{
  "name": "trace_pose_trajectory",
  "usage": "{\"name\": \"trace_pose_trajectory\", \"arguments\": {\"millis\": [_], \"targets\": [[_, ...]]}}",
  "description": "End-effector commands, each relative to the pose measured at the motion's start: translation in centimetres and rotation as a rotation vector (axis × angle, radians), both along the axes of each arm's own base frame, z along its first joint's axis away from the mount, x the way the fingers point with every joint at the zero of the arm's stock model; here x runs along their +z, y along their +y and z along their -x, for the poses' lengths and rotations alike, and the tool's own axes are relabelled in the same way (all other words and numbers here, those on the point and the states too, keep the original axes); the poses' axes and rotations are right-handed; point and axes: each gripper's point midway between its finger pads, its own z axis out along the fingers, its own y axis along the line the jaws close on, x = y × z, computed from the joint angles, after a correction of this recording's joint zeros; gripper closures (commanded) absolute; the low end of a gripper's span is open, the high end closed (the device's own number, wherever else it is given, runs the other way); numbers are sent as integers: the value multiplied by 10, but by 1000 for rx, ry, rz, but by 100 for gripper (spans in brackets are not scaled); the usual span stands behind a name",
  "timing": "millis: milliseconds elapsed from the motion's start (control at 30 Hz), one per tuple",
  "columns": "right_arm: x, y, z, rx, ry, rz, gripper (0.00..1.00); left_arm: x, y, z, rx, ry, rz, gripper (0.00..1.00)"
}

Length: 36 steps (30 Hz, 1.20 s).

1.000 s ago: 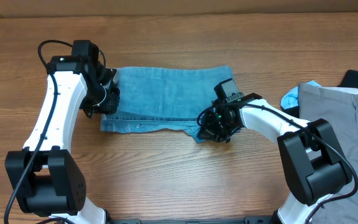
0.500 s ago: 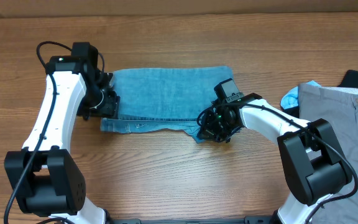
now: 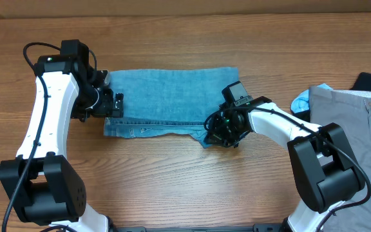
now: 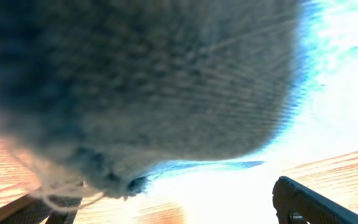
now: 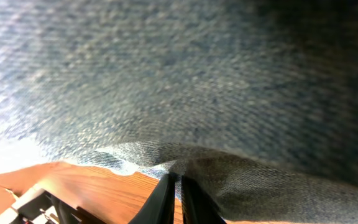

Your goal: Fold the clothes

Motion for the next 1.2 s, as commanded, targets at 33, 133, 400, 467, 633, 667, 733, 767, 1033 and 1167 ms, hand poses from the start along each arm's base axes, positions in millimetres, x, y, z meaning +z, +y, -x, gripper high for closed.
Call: {"name": "trace_pose_trajectory", "arguments": {"millis": [33, 133, 400, 467, 633, 667, 733, 767, 1033, 1167], "targets": [[56, 14, -23, 122, -212, -115, 91, 7, -2, -12, 22, -42, 38, 0], [101, 14, -35, 104, -313, -124, 91, 9, -13, -19, 17, -71, 103, 0], [137, -16, -70, -53, -445, -3, 85, 10, -17, -19, 14, -72, 124, 0], [126, -24, -76, -71, -432, 37, 85, 9, -18, -18, 14, -67, 125, 0], [93, -26, -83, -94, -360, 68, 85, 8, -34, -19, -13, -75, 174, 0], [84, -26, -85, -107, -338, 74, 85, 8, -38, -19, -23, -73, 174, 0], [69, -28, -89, -125, -312, 94, 87, 6, -45, -18, -45, -68, 175, 0], [58, -36, -92, -159, -291, 130, 89, 5, -50, -17, -58, -63, 175, 0], [25, -81, -98, -329, -161, 218, 88, -1, -44, -11, -80, -31, 76, 0], [8, -96, -93, -373, -100, 240, 88, -1, -37, -9, -63, -24, 63, 0]]}}
